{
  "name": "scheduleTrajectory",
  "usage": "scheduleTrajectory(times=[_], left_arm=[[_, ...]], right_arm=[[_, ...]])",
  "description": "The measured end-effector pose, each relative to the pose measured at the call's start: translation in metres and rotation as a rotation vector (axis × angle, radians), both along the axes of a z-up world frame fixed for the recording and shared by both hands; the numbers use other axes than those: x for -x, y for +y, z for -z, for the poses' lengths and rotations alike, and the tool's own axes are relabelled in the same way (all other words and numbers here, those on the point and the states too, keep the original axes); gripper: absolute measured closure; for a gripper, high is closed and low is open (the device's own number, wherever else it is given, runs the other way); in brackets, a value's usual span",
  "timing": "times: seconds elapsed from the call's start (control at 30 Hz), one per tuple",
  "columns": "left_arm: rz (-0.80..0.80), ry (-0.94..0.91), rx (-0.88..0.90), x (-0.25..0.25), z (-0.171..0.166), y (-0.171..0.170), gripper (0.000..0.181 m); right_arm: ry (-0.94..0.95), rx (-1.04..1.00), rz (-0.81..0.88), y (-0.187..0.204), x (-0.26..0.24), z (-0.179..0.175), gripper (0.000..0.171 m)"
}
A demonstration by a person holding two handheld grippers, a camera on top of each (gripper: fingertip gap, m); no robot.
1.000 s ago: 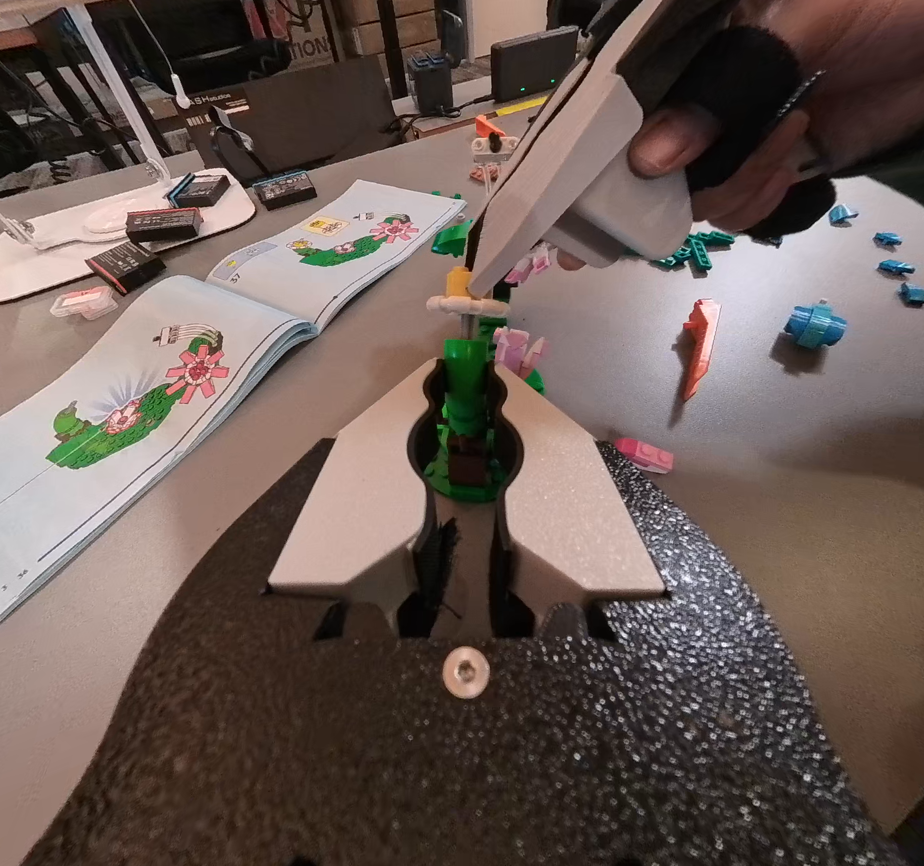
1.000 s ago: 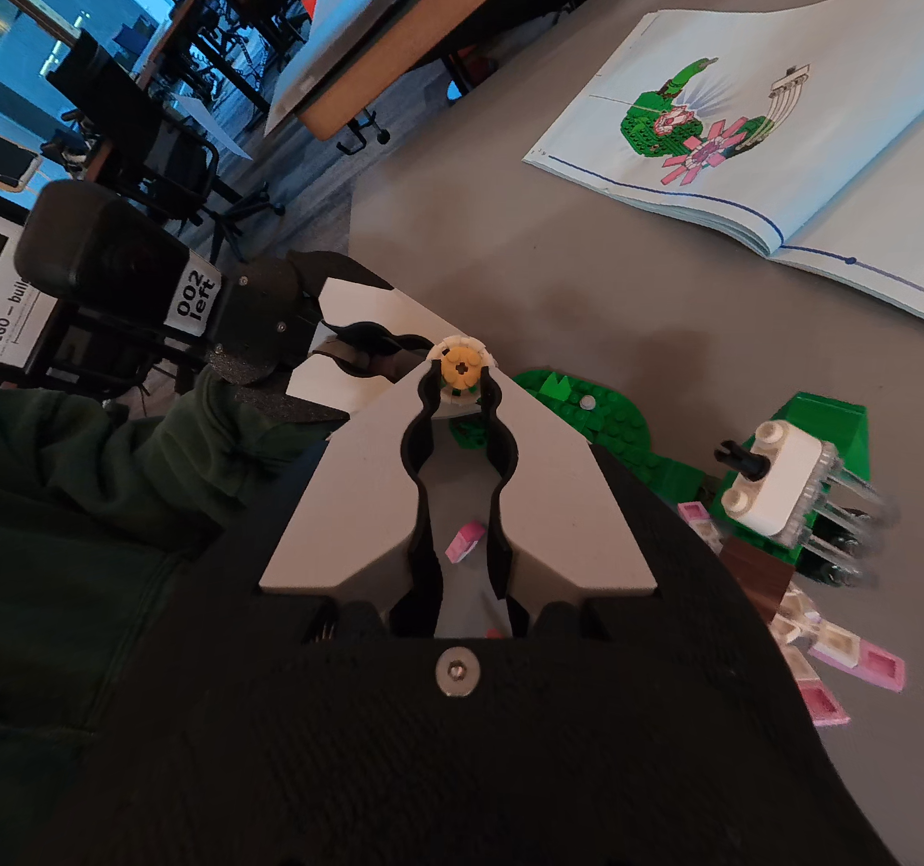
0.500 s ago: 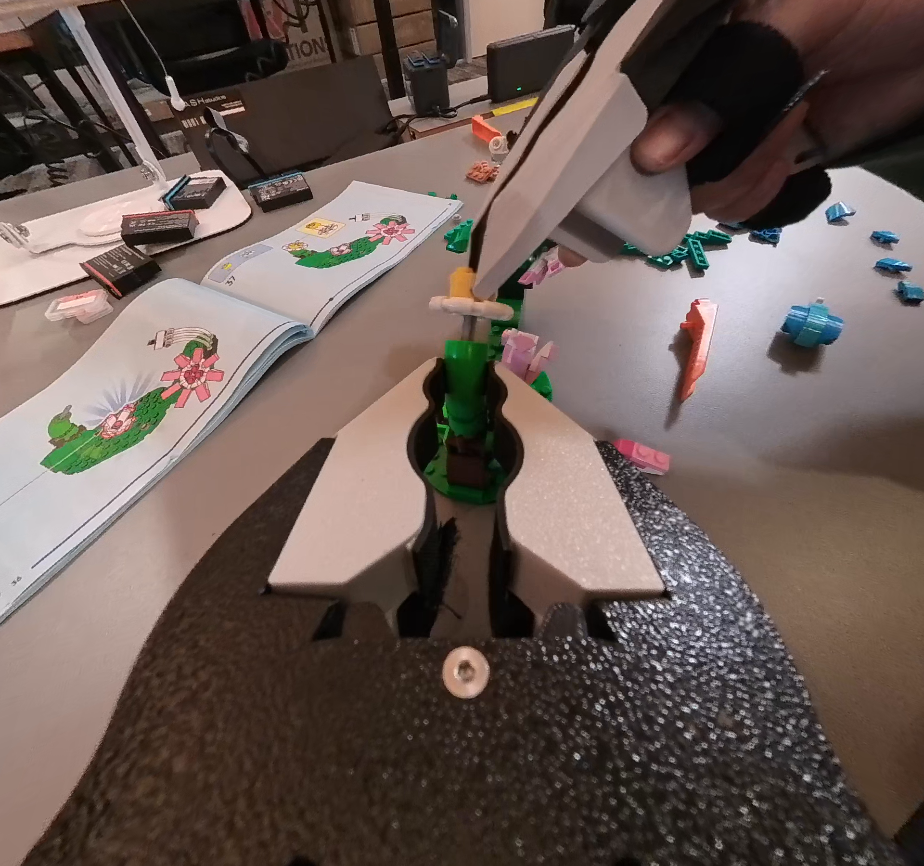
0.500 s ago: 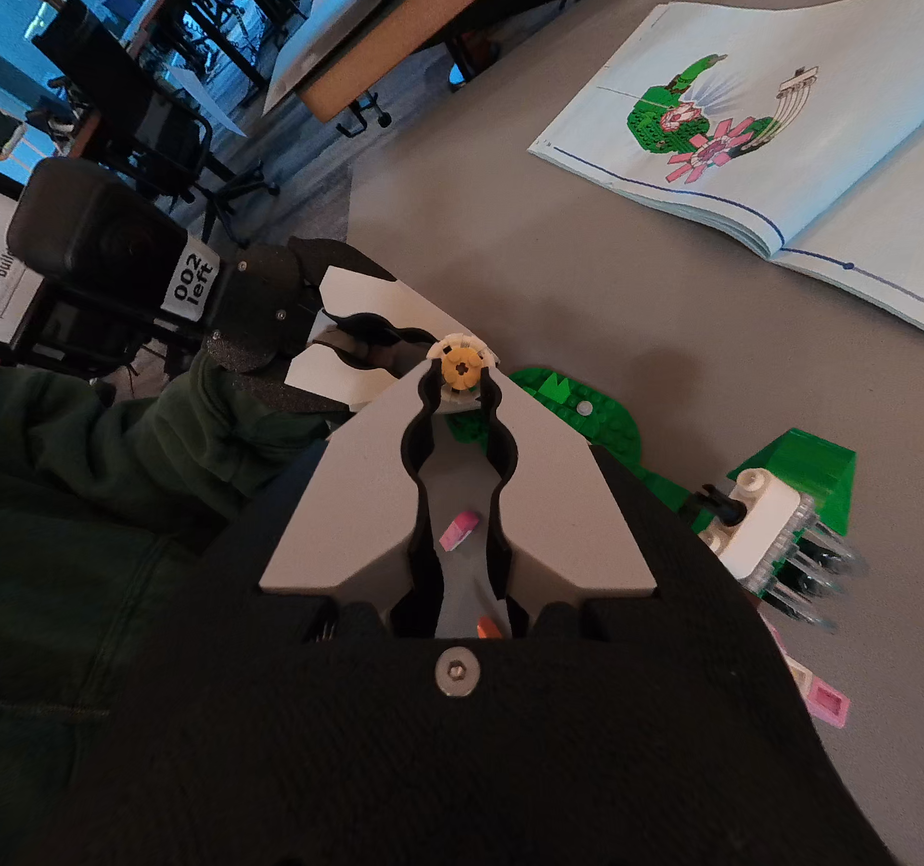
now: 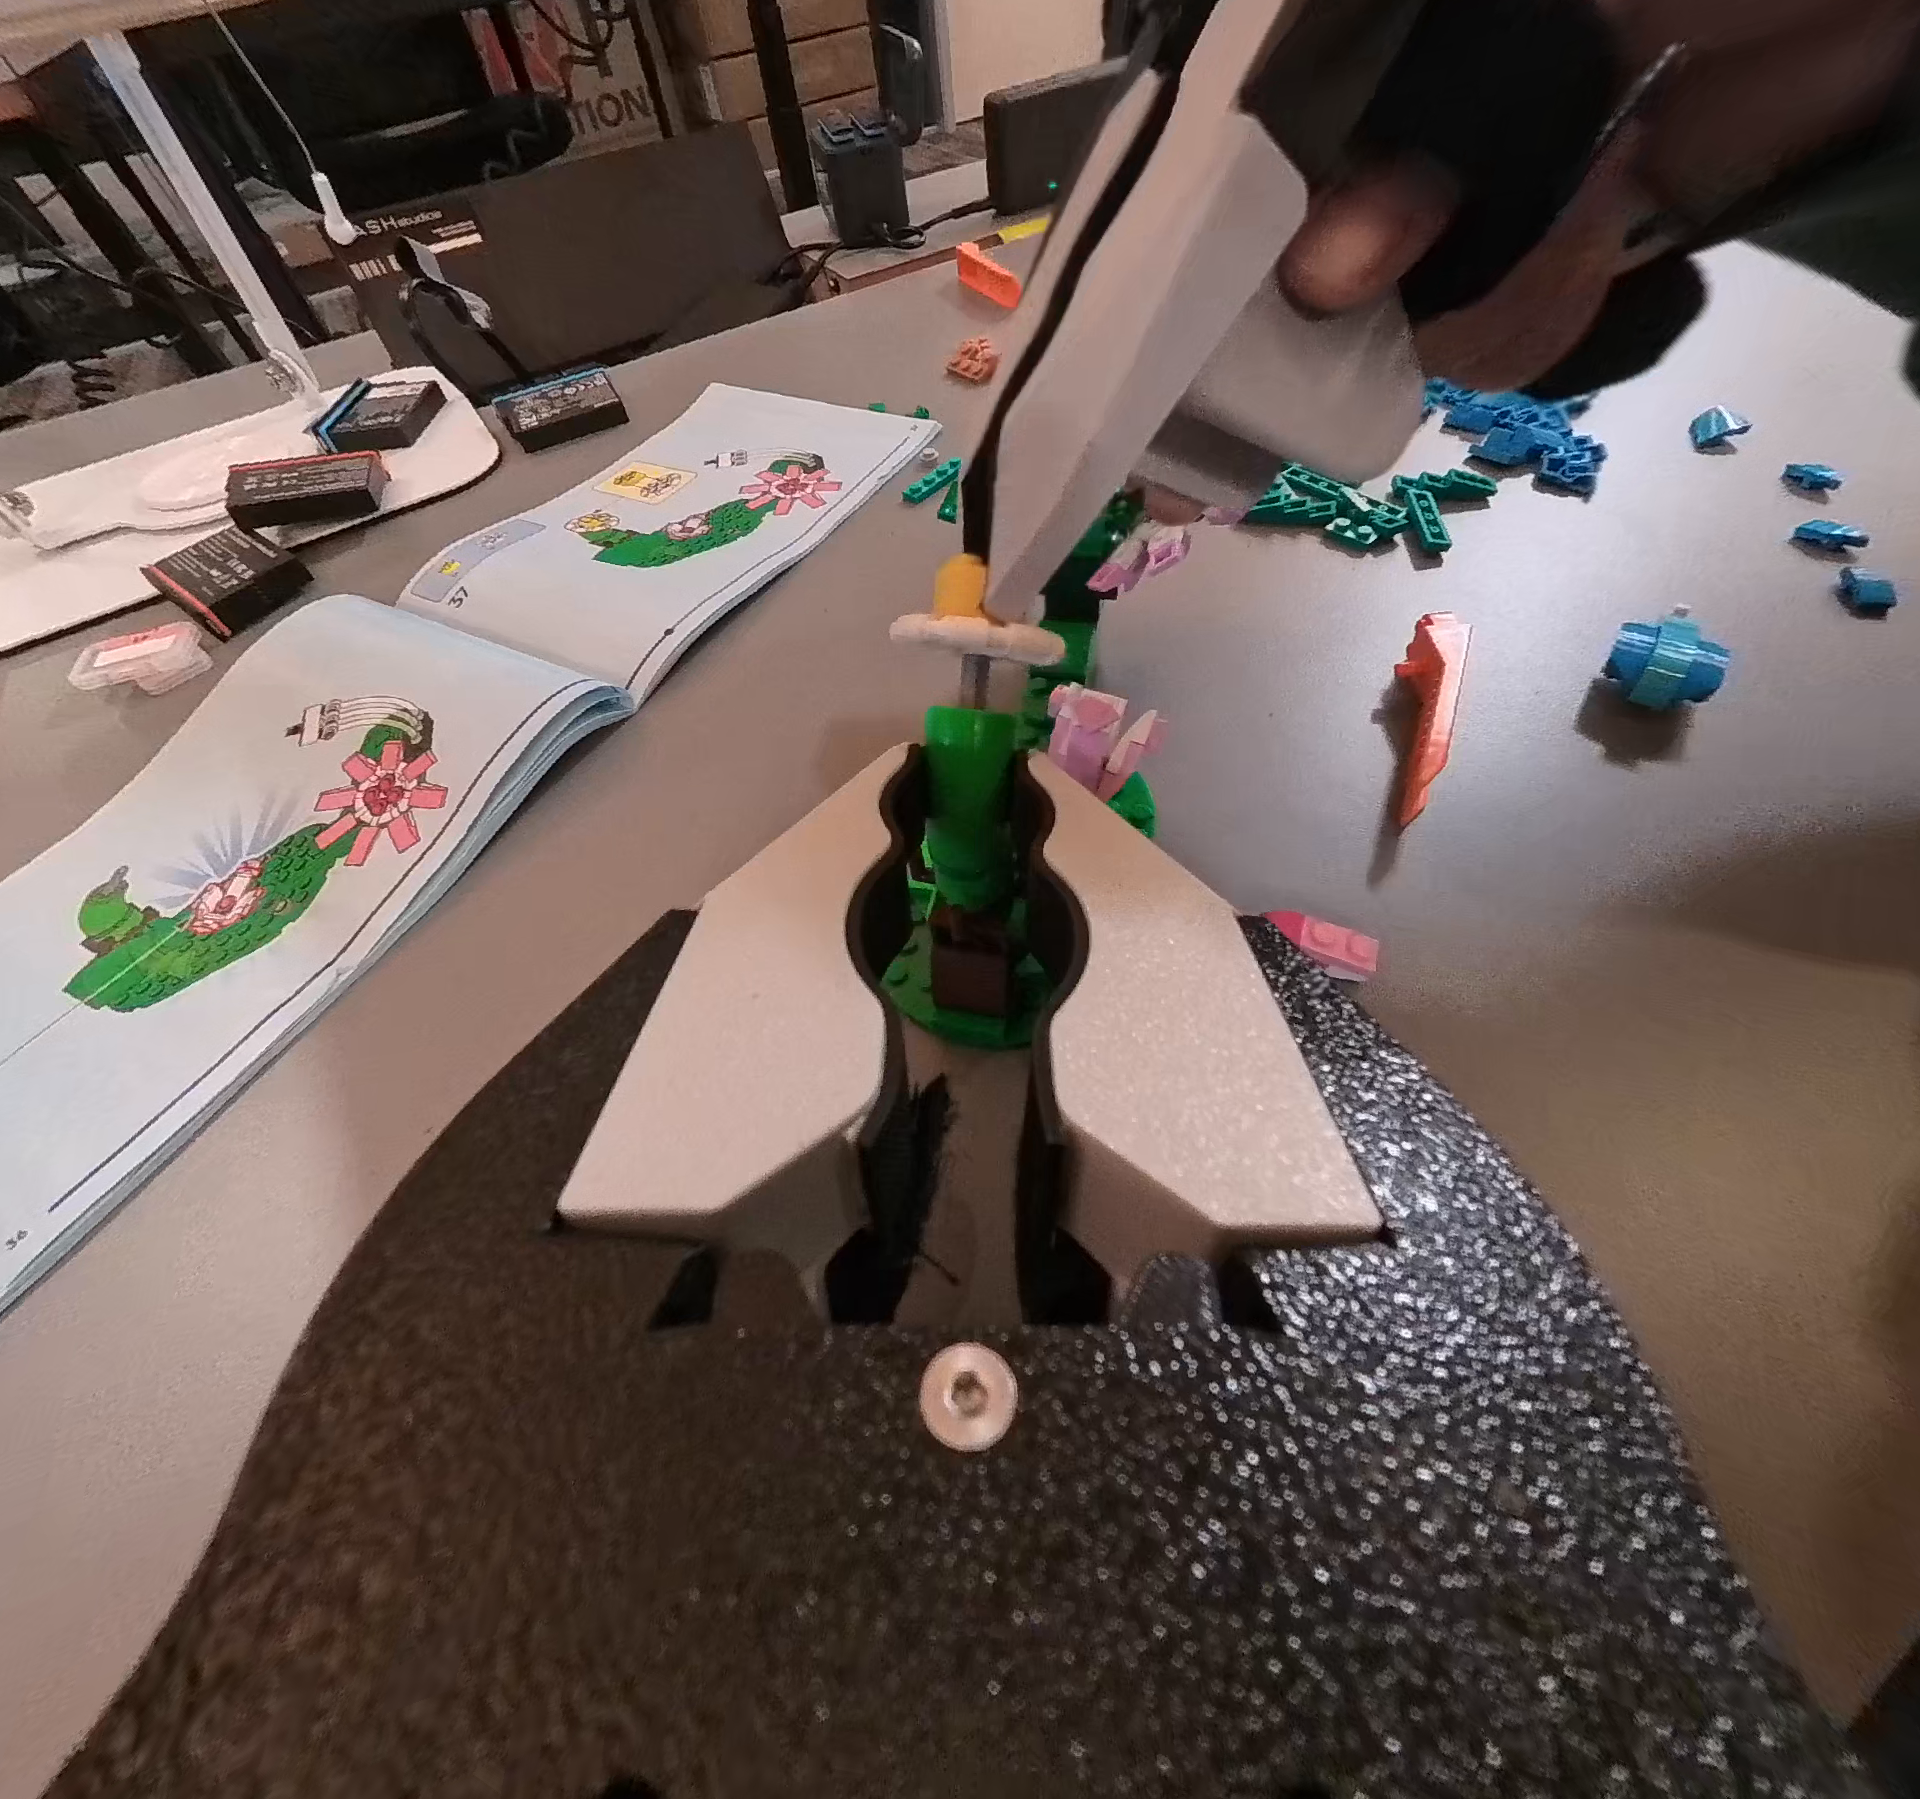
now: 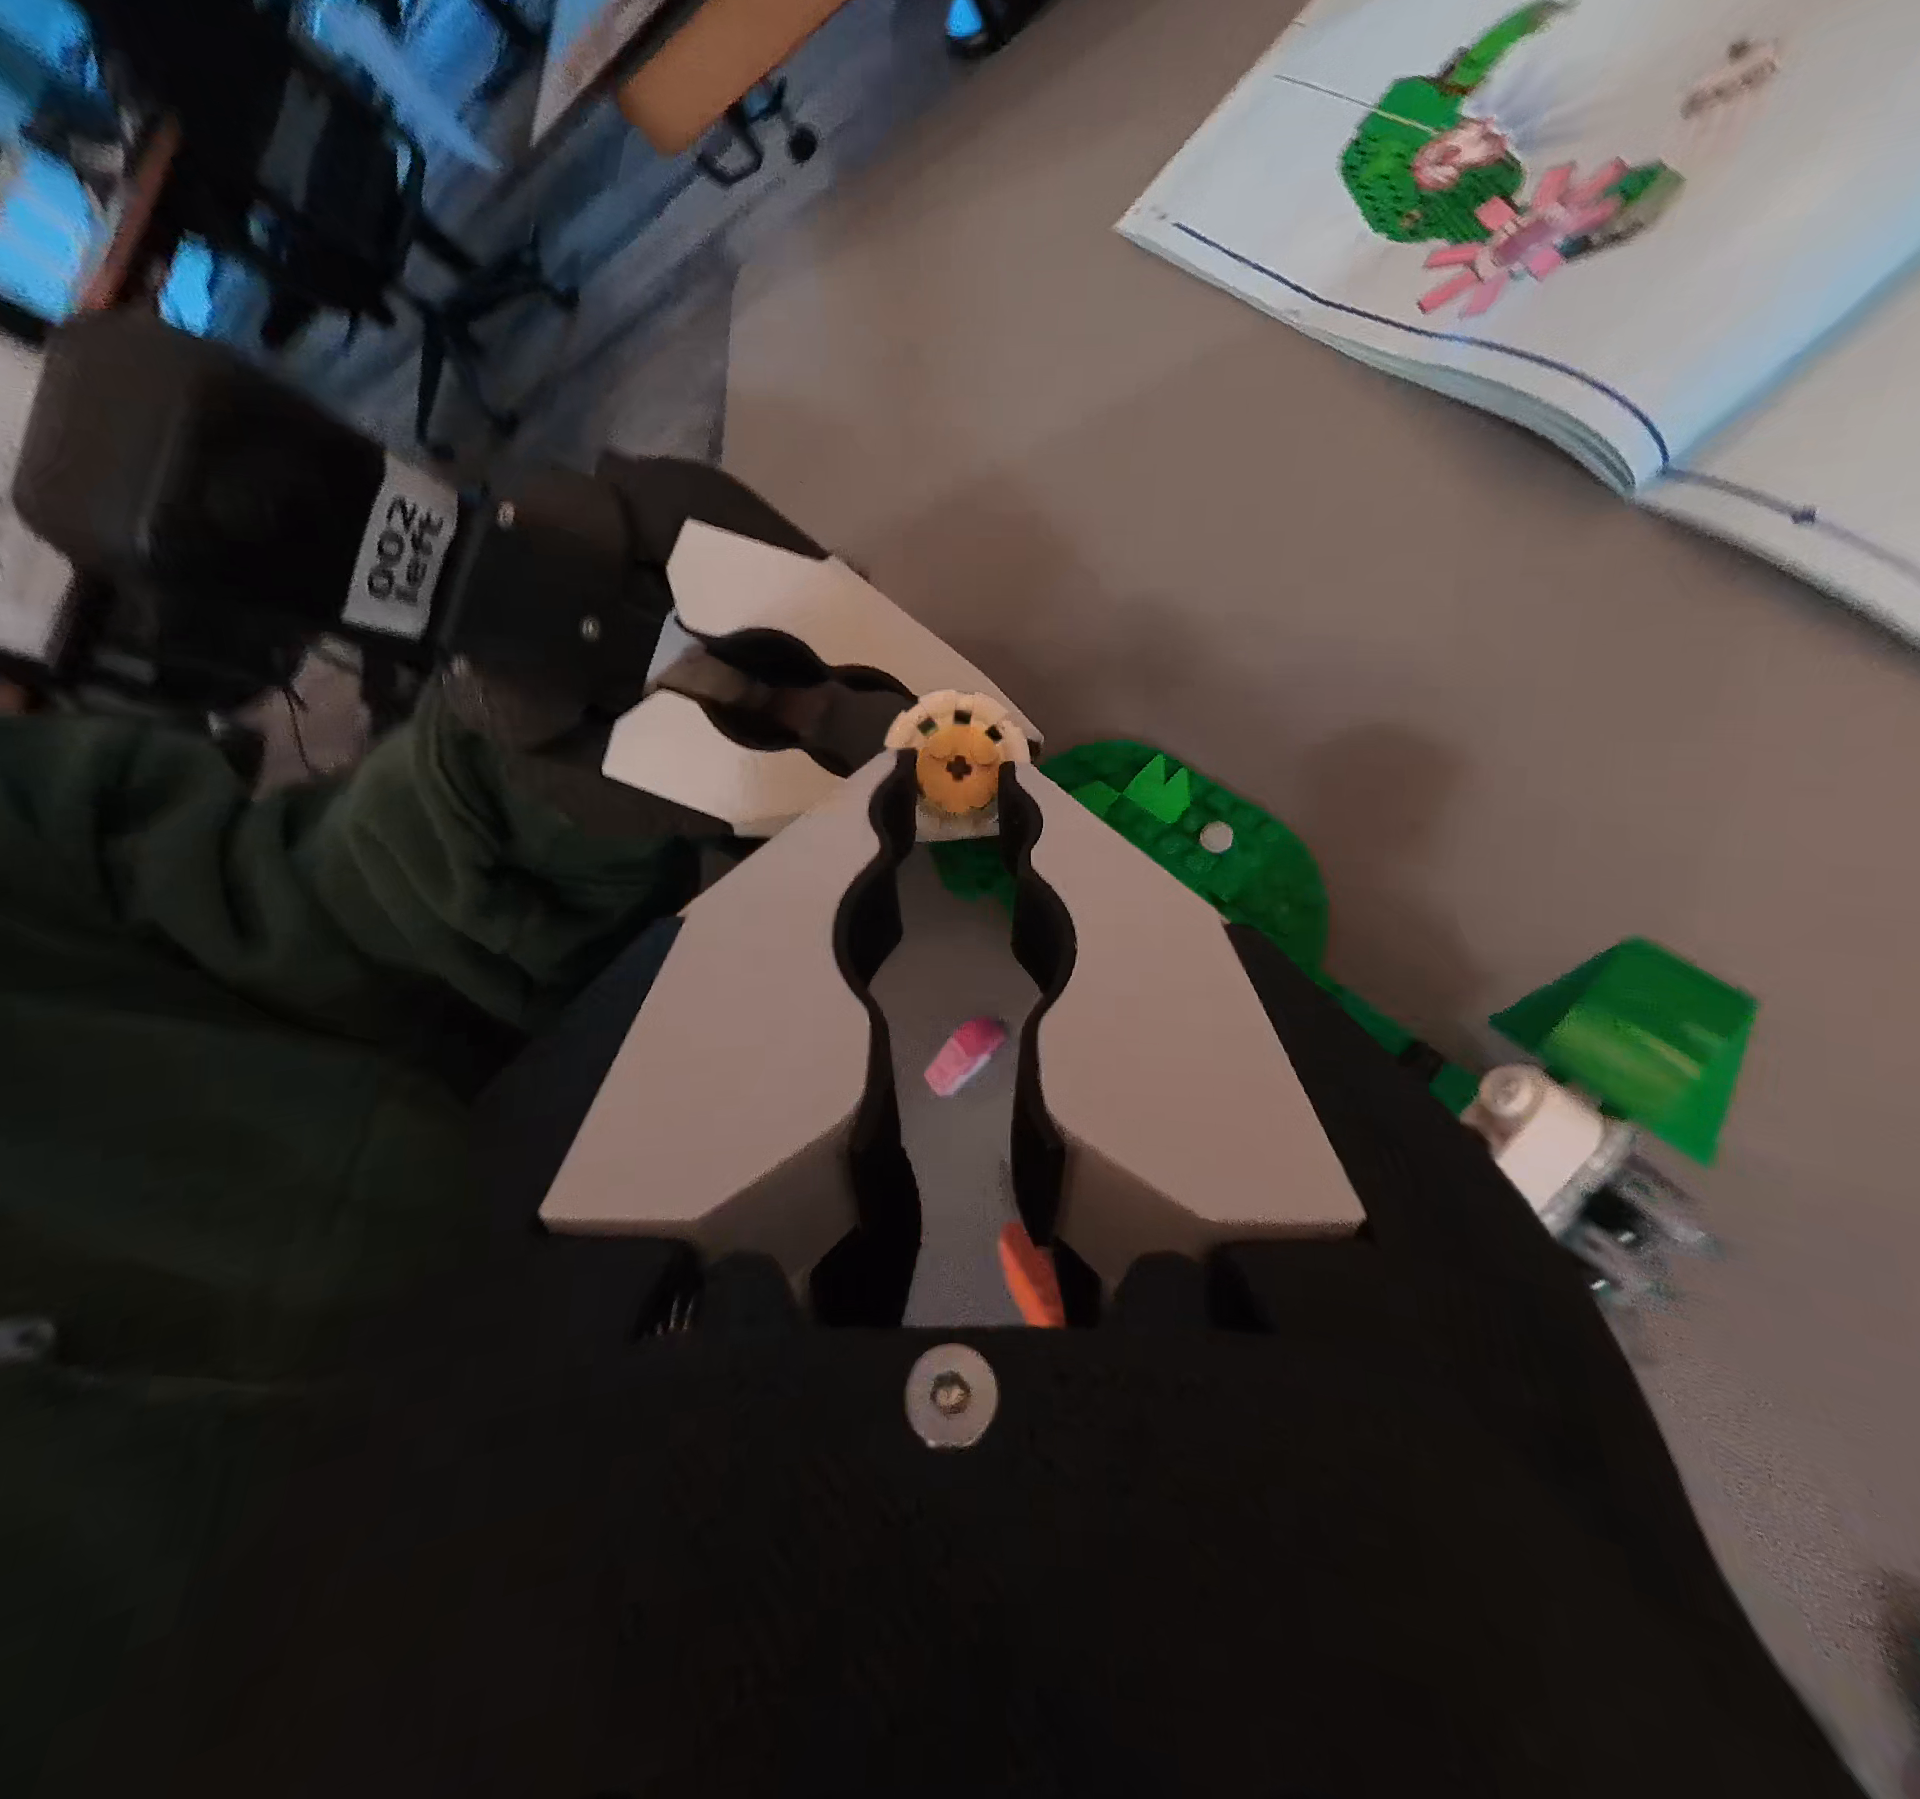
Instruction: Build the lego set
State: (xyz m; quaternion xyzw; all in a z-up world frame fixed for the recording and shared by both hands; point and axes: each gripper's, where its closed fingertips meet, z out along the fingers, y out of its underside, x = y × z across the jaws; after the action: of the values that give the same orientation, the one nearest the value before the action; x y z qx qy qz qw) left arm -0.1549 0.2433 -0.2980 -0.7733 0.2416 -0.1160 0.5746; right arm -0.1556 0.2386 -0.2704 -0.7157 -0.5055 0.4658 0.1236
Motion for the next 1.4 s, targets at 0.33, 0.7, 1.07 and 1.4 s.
scheduleTrajectory(times=[0.33,0.7,1.07,1.4], left_arm=[[0.001,0.011,-0.007,-0.0017,0.0,-0.0004,0.168],[-0.013,0.005,-0.004,-0.0015,0.0,0.0,0.169],[-0.017,-0.015,0.009,-0.0015,0.0,0.0004,0.169],[-0.02,-0.012,0.008,-0.0017,0.0,0.0007,0.168]], right_arm=[[-0.043,-0.086,-0.061,-0.0032,-0.003,0.0009,0.156],[-0.05,-0.094,-0.013,-0.0031,-0.0024,0.0007,0.156],[-0.065,-0.08,0.0,-0.0025,-0.002,0.0008,0.156],[-0.087,-0.102,-0.035,-0.0027,-0.0024,0.001,0.157]])
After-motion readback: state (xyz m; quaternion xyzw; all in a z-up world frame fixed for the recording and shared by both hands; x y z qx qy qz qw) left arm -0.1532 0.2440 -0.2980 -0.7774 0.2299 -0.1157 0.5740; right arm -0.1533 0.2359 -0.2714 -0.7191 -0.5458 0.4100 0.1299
